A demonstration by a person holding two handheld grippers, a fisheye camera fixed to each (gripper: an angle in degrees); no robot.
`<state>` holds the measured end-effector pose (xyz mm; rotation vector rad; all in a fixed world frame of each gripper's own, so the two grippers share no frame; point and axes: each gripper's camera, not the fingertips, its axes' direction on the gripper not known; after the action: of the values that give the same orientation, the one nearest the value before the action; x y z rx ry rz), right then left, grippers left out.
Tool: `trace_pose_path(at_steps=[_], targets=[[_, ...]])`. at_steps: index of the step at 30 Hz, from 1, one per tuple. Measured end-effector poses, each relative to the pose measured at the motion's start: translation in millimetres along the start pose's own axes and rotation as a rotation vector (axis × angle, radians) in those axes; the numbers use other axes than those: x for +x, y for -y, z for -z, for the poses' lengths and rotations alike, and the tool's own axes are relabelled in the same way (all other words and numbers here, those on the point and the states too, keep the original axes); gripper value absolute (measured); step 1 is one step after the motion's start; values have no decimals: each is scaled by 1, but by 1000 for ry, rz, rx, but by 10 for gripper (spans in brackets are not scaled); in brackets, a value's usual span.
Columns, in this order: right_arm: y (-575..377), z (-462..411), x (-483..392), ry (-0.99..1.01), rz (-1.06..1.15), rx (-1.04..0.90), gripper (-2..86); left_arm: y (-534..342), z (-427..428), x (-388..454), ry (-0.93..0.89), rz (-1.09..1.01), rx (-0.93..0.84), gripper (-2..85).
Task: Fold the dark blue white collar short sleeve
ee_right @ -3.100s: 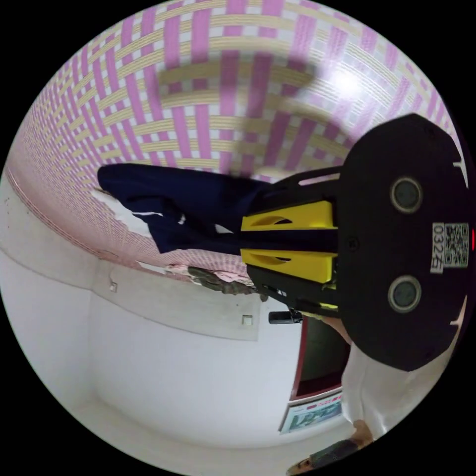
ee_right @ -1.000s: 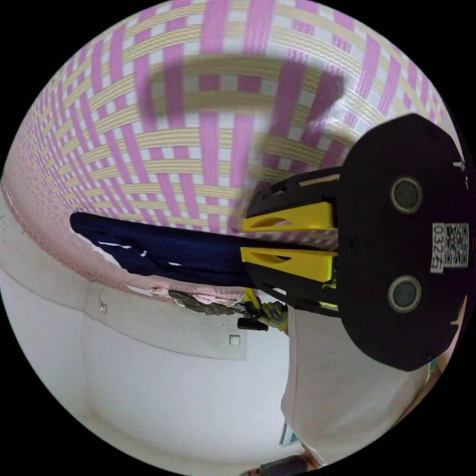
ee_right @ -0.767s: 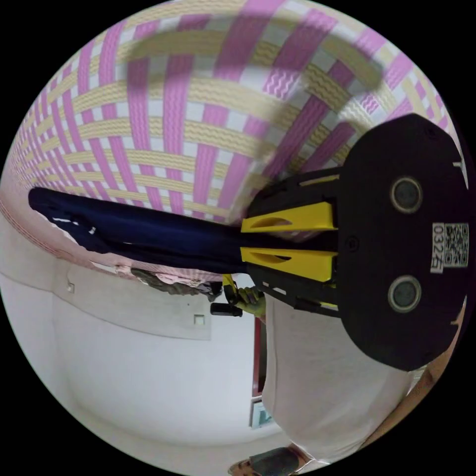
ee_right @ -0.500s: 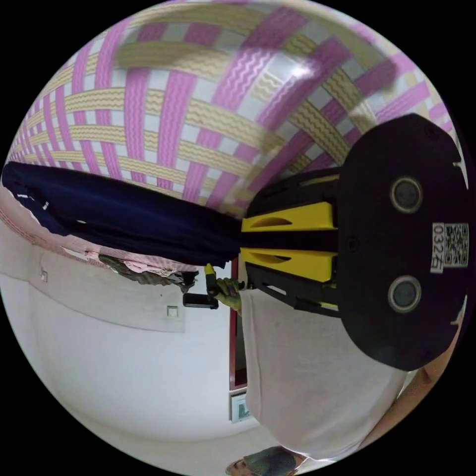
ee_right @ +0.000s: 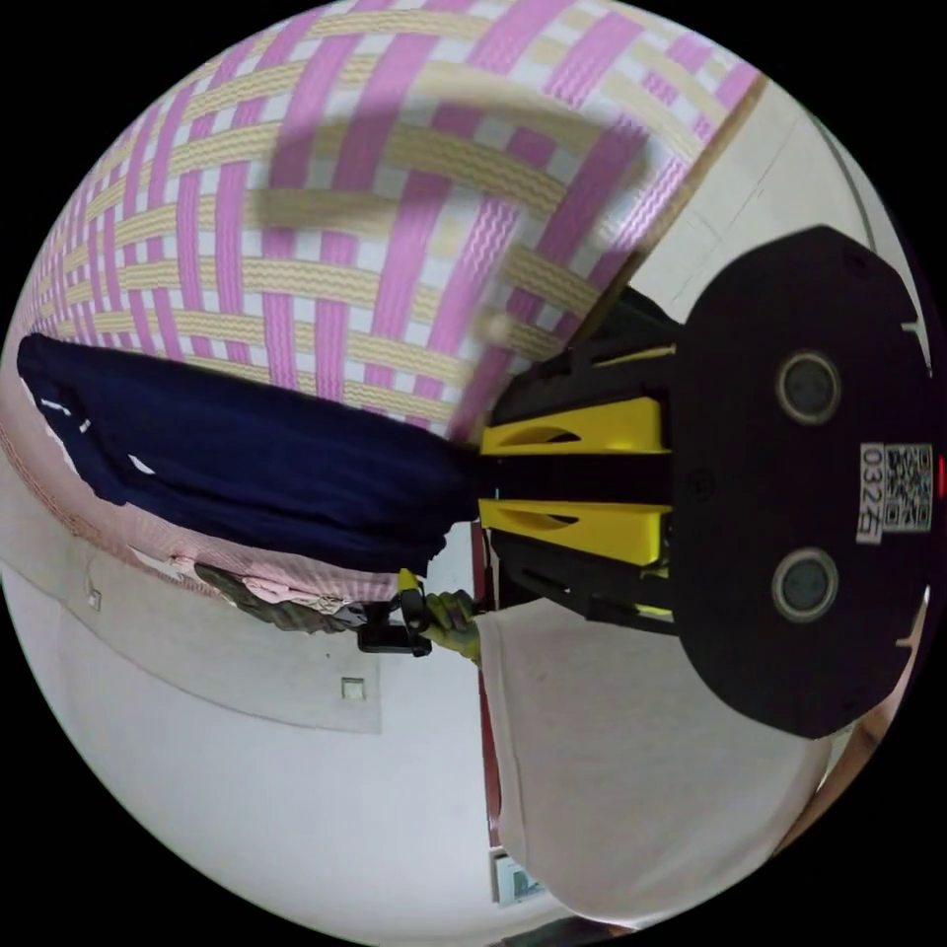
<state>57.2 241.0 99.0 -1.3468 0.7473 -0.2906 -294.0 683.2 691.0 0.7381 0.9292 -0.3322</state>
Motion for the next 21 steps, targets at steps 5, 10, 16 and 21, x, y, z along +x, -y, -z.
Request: trace_pose_path(at_steps=[5, 10, 16, 21], targets=[[-9, -12, 8, 89, -88, 61, 49, 0, 2, -2, 0, -36, -29, 4], [-25, -9, 5, 121, -104, 120, 18, -9, 8, 5, -3, -73, -31, -14], [-51, 2, -6, 195, -75, 83, 9, -31, 13, 14, -90, -68, -84, -14], [-43, 27, -20, 242, -23, 96, 7, -16, 35, 34, -177, -69, -62, -15]])
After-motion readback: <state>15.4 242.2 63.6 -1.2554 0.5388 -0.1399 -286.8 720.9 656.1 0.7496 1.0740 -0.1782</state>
